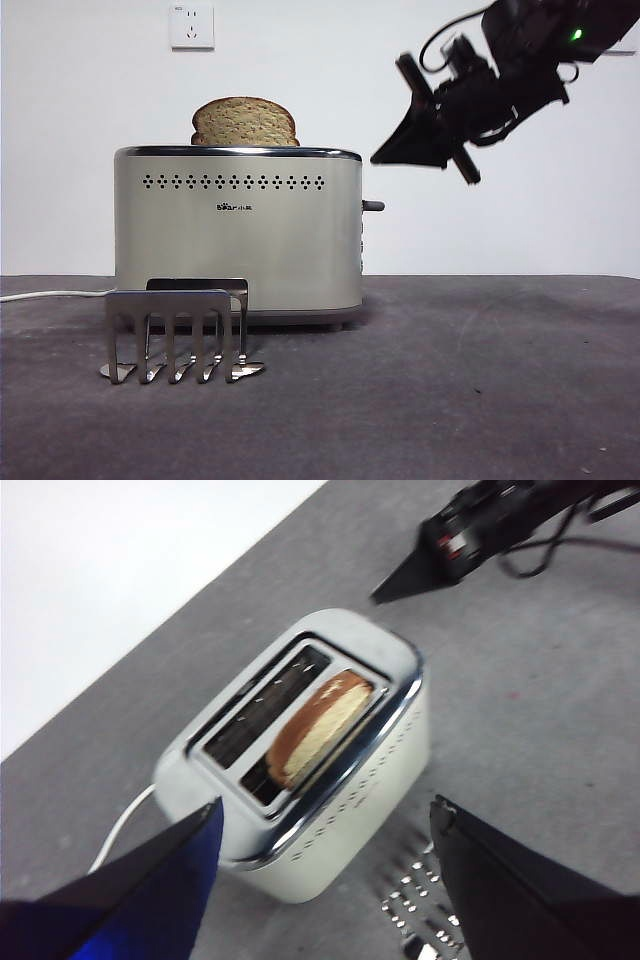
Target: Pick up a slice of bread from the rack,put the bread on the toaster,press the button
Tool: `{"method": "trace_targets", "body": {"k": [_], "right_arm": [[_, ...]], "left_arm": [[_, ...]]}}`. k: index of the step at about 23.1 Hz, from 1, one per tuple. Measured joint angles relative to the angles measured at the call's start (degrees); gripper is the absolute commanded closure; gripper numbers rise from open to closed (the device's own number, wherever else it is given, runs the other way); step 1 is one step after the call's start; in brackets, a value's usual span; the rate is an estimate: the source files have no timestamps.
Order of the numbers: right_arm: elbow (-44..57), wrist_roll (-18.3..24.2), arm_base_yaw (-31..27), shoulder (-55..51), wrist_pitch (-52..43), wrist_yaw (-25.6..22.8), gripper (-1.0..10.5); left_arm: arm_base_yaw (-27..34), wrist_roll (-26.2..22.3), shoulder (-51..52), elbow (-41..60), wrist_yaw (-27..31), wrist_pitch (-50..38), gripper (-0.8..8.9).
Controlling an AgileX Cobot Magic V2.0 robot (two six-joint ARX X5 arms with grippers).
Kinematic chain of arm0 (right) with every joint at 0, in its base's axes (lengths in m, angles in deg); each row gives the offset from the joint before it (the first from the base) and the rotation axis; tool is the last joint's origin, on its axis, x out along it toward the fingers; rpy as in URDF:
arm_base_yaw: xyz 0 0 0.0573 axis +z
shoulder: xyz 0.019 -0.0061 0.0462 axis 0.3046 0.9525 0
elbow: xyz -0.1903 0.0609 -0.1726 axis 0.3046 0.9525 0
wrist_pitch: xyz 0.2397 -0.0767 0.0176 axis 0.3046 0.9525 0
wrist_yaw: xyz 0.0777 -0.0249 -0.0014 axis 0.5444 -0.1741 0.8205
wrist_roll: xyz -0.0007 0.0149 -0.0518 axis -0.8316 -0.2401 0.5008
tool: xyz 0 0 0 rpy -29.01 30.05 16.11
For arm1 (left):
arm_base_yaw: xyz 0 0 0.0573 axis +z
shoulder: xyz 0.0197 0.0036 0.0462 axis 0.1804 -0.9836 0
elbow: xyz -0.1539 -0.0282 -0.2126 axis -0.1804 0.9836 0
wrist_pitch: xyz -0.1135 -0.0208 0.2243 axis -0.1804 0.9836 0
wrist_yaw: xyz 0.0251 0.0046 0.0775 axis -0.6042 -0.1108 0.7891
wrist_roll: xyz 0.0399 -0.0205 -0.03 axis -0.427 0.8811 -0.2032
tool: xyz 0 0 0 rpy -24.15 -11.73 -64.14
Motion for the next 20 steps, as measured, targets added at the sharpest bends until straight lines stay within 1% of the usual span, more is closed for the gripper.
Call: {"method": "trace_targets", "body": {"k": [4,16,18,20], "right_arm": [[0.00,0.07,0.00,2.03,0.24,-0.20,9.6],[-0.81,0.63,0.00,6.80,-0.20,0.17,9.6],[-0.85,2.27,0.00,8.17,2.32,-0.09,9.6],[-0.85,4.28,0.26,8.66,4.22,-1.49,9.6]], "left_arm": [[0.00,0.15,0.00,0.00,-1.53,0.00,4.67],[0.00,0.33,-0.02,0.00,-1.60,0.15,4.67],[0.00,0.33,0.00,0.00,-1.66,0.44,4.67],[0.00,0.33,0.00,0.00,-1.70,0.44,4.67]]}}
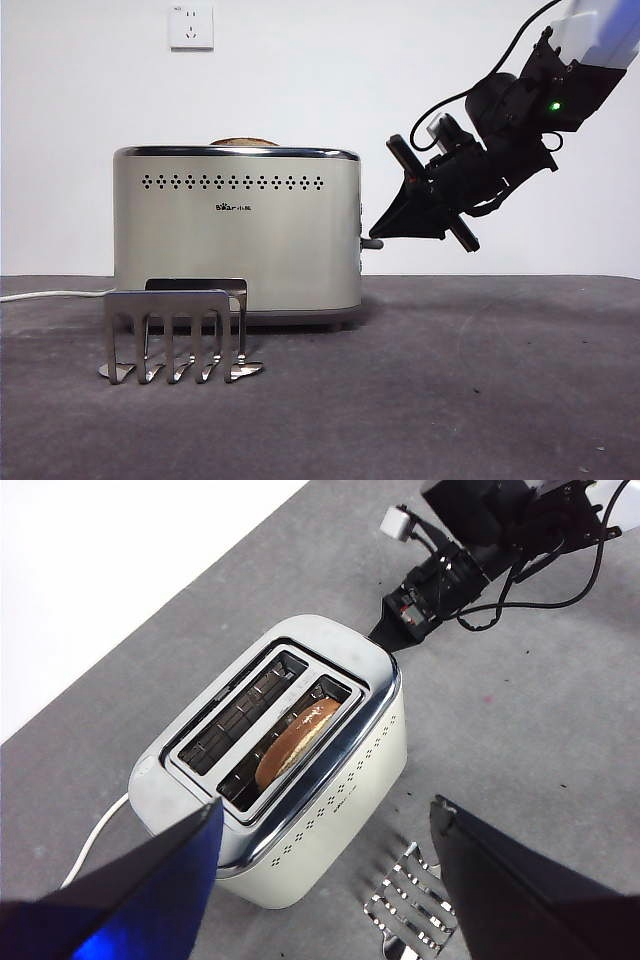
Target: Pick up a slice of bread from the rack,put the bread on the toaster,press the button
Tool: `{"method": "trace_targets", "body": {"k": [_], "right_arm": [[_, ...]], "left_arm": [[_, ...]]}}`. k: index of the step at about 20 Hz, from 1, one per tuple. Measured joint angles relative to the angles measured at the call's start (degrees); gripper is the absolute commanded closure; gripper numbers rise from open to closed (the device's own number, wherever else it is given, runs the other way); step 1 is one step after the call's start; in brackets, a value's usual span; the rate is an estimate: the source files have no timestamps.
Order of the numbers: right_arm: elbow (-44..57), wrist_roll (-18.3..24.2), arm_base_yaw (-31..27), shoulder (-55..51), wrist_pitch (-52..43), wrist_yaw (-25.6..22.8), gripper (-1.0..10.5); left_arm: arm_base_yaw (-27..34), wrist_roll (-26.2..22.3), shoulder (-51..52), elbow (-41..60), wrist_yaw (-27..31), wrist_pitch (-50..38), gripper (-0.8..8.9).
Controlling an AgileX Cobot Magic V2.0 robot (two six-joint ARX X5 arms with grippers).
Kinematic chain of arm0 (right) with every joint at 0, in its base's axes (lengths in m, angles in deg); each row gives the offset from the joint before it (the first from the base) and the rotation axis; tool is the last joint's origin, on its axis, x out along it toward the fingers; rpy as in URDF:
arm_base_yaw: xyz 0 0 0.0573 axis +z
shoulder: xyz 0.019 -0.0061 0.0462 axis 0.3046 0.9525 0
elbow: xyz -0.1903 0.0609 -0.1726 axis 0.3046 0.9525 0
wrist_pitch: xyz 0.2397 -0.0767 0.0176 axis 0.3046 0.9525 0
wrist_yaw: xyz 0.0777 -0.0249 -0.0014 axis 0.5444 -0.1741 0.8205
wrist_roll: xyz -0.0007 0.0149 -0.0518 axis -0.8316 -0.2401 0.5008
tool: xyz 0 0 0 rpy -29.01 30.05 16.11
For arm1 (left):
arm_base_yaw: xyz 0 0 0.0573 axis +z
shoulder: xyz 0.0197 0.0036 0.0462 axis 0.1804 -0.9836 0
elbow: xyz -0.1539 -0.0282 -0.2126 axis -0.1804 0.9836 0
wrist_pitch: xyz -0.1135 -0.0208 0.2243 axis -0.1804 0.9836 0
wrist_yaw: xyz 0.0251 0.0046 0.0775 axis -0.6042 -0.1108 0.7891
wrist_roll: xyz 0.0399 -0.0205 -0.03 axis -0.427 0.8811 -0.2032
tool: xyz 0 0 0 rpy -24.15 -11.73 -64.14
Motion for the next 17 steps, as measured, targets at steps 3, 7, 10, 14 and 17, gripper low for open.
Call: {"method": "trace_targets", "body": {"k": [3,7,10,14,17], "right_arm": [[-0.35,1.99,0.11,0.00,1.22,-0.26,9.6],[-0.55,3.26,0.11,0.00,2.01,-0.20,9.6],[-0.55,3.58,0.11,0.00,2.08,-0.20,9.6],[-0.55,3.58,0.11,0.00,2.10,-0.20,9.6],[-0.55,3.61,0.11,0.00,2.10,-0.20,9.6]], "left_arm": [[0.00,0.00,-0.02,0.00,-0.02,0.07,4.68],[0.00,0.00,-0.02,0.00,-0.02,0.13,4.67],[0.00,0.00,-0.02,0.00,-0.02,0.59,4.67],[0.00,0.00,-0.02,0.00,-0.02,0.59,4.67],[0.00,0.00,-0.02,0.00,-0.02,0.66,4.67]]}}
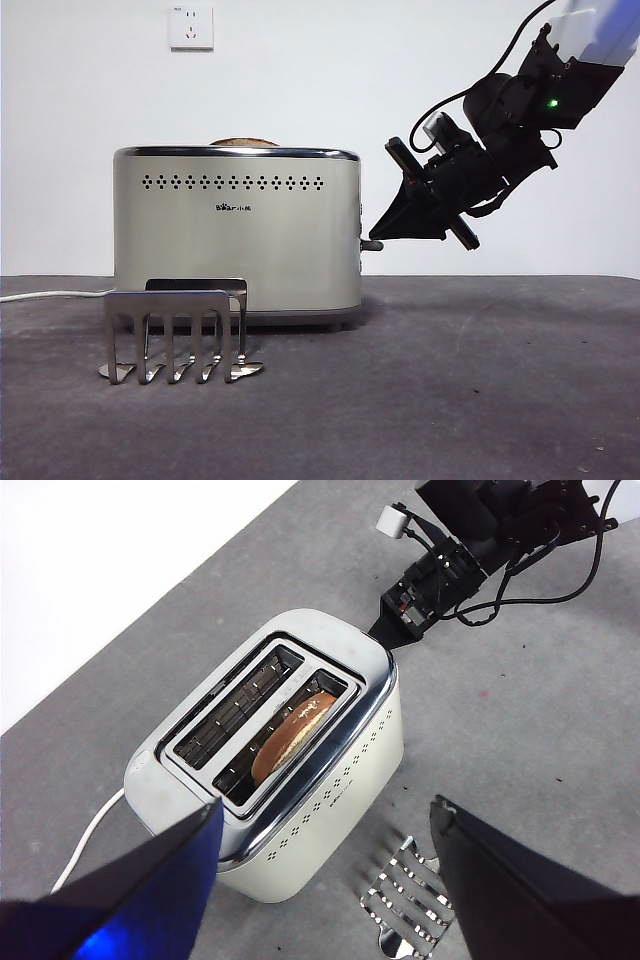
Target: Pick up a slice of bread from the rack,put the bread on the toaster,press the button
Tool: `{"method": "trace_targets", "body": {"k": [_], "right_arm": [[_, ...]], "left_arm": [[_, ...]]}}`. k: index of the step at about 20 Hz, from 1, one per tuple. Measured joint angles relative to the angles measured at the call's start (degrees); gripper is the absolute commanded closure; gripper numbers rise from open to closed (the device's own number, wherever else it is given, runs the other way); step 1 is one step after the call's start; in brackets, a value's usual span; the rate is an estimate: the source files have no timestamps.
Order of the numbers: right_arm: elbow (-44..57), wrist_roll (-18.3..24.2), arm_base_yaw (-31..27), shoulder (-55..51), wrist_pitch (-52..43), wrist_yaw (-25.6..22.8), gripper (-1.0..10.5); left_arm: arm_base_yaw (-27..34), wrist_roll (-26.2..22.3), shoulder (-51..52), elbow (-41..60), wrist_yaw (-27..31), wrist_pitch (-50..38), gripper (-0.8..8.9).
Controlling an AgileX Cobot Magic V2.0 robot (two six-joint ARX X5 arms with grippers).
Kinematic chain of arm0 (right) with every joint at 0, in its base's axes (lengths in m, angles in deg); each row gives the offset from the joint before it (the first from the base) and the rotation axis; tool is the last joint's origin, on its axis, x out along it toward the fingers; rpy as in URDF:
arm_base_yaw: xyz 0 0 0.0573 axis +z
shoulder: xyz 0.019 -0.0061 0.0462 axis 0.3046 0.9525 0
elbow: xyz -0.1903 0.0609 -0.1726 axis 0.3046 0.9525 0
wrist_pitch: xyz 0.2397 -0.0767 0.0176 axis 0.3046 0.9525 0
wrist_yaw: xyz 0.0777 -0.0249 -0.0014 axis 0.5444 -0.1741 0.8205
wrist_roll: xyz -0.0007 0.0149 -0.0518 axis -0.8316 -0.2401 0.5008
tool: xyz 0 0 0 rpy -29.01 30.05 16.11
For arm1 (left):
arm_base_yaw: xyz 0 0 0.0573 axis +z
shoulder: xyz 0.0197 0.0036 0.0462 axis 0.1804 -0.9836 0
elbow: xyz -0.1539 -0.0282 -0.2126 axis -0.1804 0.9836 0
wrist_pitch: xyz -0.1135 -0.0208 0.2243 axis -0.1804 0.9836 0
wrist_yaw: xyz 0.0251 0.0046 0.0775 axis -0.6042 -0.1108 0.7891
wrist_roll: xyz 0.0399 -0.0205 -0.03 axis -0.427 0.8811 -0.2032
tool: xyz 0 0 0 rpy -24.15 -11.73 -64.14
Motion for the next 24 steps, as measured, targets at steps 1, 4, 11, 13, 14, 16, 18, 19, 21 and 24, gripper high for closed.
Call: {"method": "trace_targets", "body": {"k": [1,4,11,13,14,16,18,19,21,24], "right_arm": [[0.00,0.00,0.00,0.00,0.00,0.00,9.6],[0.00,-0.02,0.00,0.00,-0.04,0.00,9.6],[0.57,-0.07,0.04,-2.84,0.87,-0.96,9.6],[0.79,-0.07,-0.15,-7.15,1.77,-1.14,9.6],[0.79,-0.04,-0.42,-10.67,2.91,-1.16,9.6],[0.76,0.24,-0.68,-17.68,6.69,-1.14,9.6],[0.76,1.92,-0.72,-25.05,14.16,-1.09,9.6],[0.76,3.06,-0.72,-28.17,18.82,-1.09,9.6],[0.76,5.73,-0.44,-33.75,28.39,-1.14,9.6],[0.76,10.21,0.57,-40.52,40.13,-1.16,9.6]], "left_arm": [[0.00,0.00,0.00,0.00,0.00,0.17,4.67],[0.00,0.00,0.00,0.00,0.00,0.24,4.67],[0.00,0.00,0.00,0.00,0.02,0.31,4.67],[0.00,0.00,0.00,0.00,0.00,0.31,4.67],[0.00,0.02,0.00,0.00,0.00,0.31,4.67],[0.00,0.00,0.00,0.00,0.00,0.33,4.67],[0.00,0.00,0.00,0.00,0.00,0.68,4.67],[0.00,0.00,0.00,0.00,0.00,1.11,4.67],[0.00,0.07,0.00,0.00,0.00,1.77,4.67],[0.00,0.70,0.00,0.00,0.00,2.49,4.67]]}}
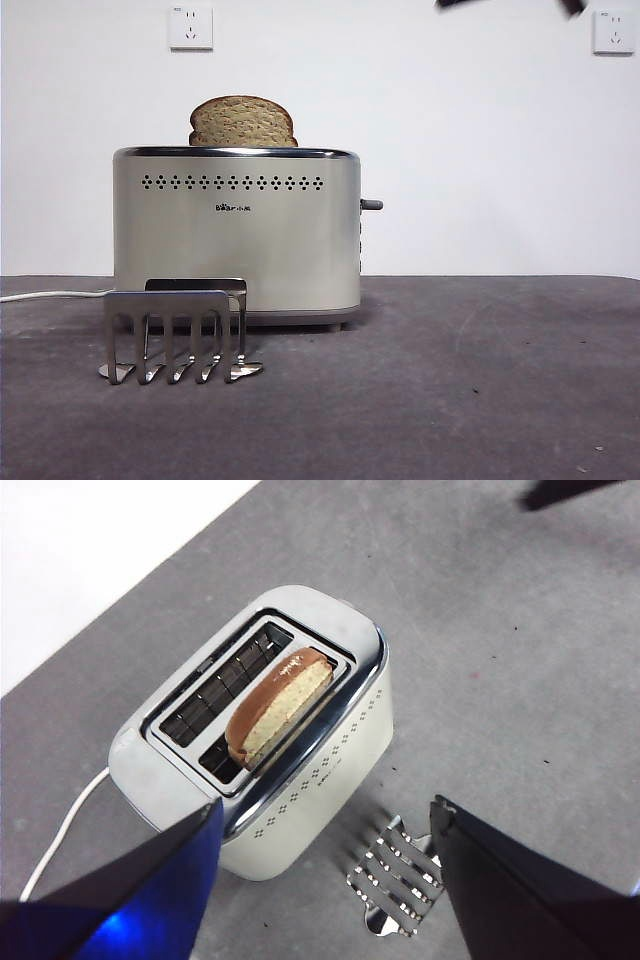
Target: Pick up a slice of bread from the rack,put the bread on the toaster,press the button
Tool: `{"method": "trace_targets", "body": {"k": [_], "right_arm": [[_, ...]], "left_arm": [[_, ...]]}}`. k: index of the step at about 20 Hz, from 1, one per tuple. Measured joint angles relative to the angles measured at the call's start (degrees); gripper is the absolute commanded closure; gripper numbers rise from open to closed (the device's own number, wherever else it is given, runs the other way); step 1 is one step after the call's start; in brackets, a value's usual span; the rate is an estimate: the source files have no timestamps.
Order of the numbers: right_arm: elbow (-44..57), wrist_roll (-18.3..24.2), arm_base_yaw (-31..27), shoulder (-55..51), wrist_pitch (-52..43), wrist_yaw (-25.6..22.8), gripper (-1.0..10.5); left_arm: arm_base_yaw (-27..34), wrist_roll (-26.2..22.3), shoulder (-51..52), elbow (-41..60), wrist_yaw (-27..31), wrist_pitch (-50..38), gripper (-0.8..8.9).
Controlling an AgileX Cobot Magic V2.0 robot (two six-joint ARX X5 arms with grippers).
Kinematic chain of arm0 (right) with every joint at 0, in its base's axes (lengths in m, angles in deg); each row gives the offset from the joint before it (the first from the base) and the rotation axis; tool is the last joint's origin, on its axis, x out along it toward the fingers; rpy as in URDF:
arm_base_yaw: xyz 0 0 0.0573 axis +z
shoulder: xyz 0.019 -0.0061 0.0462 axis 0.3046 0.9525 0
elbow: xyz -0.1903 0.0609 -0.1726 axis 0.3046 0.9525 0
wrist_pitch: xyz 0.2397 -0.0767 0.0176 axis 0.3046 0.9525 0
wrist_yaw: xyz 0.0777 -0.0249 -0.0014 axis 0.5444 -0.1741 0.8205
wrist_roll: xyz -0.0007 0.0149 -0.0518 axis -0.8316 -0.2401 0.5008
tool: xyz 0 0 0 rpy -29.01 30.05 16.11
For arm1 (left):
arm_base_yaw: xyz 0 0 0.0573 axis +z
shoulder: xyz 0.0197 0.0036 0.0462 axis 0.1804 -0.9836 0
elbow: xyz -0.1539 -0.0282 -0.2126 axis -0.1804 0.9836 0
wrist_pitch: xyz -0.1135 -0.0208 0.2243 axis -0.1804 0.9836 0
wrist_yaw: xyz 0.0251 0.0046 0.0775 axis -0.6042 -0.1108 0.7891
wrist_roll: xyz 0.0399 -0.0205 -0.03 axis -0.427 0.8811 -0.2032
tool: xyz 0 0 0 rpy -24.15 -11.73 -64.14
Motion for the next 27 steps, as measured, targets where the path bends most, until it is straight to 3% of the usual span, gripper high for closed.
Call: {"method": "trace_targets", "body": {"k": [8,12,15,27], "right_arm": [[0.00,8.31,2.08,-10.64,19.32,-0.02,9.6],[0.00,9.66,2.43,-13.35,21.18,-0.11,9.6],[0.00,9.73,2.43,-13.44,21.18,-0.11,9.5],[0.00,9.73,2.43,-13.44,21.18,-0.13,9.5]], "left_arm": [[0.00,1.18,0.00,0.00,0.00,5.53,4.68],[0.00,1.90,0.00,0.00,0.00,5.95,4.81],[0.00,1.90,0.00,0.00,0.00,5.99,8.28],[0.00,2.27,0.00,0.00,0.09,5.97,8.17]]}}
